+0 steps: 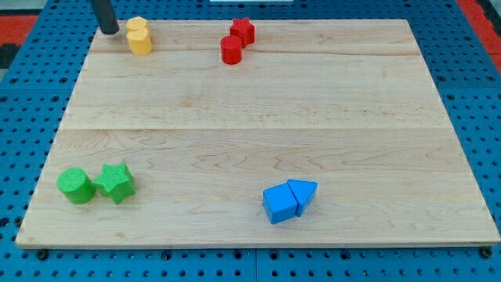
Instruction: Move the red star to the center of the board
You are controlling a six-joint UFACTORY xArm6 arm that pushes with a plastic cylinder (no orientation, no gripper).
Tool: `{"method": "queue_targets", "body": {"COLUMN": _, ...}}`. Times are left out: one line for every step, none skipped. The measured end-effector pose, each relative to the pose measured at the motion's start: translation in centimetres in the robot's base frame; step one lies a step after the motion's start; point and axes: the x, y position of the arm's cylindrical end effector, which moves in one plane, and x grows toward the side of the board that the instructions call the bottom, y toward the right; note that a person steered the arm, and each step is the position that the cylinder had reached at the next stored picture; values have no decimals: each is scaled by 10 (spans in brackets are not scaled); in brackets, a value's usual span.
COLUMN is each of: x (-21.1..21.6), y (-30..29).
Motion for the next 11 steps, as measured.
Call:
{"method": "queue_targets", "body": {"x": -10, "y": 23}}
{"method": "queue_targets", "body": {"x": -10, "y": 81}}
{"method": "queue_targets", "body": {"x": -10, "y": 147}}
{"method": "queue_targets", "body": {"x": -9, "y": 202}}
{"method": "queue_targets", "body": {"x": 11, "y": 243}}
{"method": "queue_targets", "body": {"x": 33, "y": 268}}
{"method": "queue_targets", "body": {"x": 25, "y": 257}}
{"method": "queue_targets", "body": {"x": 10, "y": 278}}
{"method": "queue_targets", "body": {"x": 85, "y": 283}}
{"method": "queue_targets", "body": {"x": 130, "y": 283}}
{"method": "queue_targets", "body": {"x": 90, "y": 283}}
